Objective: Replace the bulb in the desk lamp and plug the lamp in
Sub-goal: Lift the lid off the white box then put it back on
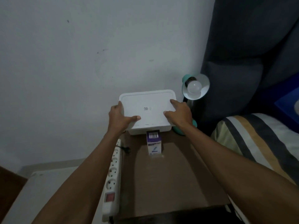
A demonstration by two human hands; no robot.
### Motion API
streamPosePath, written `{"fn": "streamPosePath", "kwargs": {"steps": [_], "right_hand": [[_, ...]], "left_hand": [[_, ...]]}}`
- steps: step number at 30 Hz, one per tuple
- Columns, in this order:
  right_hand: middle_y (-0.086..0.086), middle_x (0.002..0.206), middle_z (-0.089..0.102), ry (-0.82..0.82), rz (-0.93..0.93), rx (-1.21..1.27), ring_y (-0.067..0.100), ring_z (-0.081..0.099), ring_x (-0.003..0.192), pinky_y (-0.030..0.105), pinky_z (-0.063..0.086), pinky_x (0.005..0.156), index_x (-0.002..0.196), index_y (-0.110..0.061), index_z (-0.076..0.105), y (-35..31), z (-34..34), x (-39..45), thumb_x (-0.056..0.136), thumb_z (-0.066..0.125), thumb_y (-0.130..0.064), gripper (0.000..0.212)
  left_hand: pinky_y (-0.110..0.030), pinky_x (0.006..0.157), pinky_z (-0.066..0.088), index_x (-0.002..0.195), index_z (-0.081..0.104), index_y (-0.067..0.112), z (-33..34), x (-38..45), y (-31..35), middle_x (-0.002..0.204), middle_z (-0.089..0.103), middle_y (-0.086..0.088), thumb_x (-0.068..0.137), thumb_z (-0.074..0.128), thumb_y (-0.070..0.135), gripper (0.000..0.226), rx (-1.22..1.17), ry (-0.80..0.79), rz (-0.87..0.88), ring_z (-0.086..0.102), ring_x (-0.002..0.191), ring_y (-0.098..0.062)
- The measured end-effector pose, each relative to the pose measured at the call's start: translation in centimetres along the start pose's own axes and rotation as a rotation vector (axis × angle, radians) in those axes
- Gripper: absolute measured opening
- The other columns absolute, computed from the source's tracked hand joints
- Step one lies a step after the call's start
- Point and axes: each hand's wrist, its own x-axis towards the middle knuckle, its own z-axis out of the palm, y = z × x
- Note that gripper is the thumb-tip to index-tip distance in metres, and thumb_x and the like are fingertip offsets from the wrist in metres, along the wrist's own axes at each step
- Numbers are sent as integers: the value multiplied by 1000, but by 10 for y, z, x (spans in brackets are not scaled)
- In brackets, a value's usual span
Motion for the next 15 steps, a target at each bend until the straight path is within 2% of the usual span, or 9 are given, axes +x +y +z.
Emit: {"fn": "streamPosePath", "kwargs": {"steps": [4,8,10,12,13,15], "right_hand": [[15,146,46,-30,-12,-51,32,49,130,36,46,101,153,-24,41,-7,16,51,86,68,-41,73],[18,147,39,-63,-31,-150,34,40,135,37,43,99,156,-25,34,-7,31,76,91,60,-40,72],[19,148,38,-74,-33,-191,36,36,136,38,42,99,157,-24,32,-5,36,82,92,57,-39,71],[19,146,39,-61,-35,-196,36,36,135,38,42,99,156,-24,34,-4,39,85,91,56,-38,70],[19,146,40,-55,-38,-199,36,36,135,38,42,98,156,-24,34,-3,40,85,91,56,-38,70],[18,145,40,-48,-42,-232,36,36,134,39,42,97,156,-25,34,-1,40,85,91,54,-39,69]], "left_hand": [[-43,117,37,162,27,4,9,49,-1,156,40,-19,69,96,43,122,32,-25,-9,36,148,-35],[-45,115,42,157,37,2,19,79,-8,151,45,-21,66,96,49,119,67,-55,-38,42,143,-37],[-48,114,45,156,40,2,22,87,-11,151,47,-20,59,95,61,126,94,-85,-55,45,141,-38],[-49,113,46,154,43,3,23,91,-12,151,49,-20,43,87,76,140,104,-89,-62,46,141,-39],[-48,114,45,154,43,3,23,92,-12,152,48,-21,41,86,76,141,100,-93,-63,45,142,-39],[-46,117,42,155,40,1,25,95,-14,156,44,-21,56,94,63,129,112,-109,-65,42,145,-39]]}}
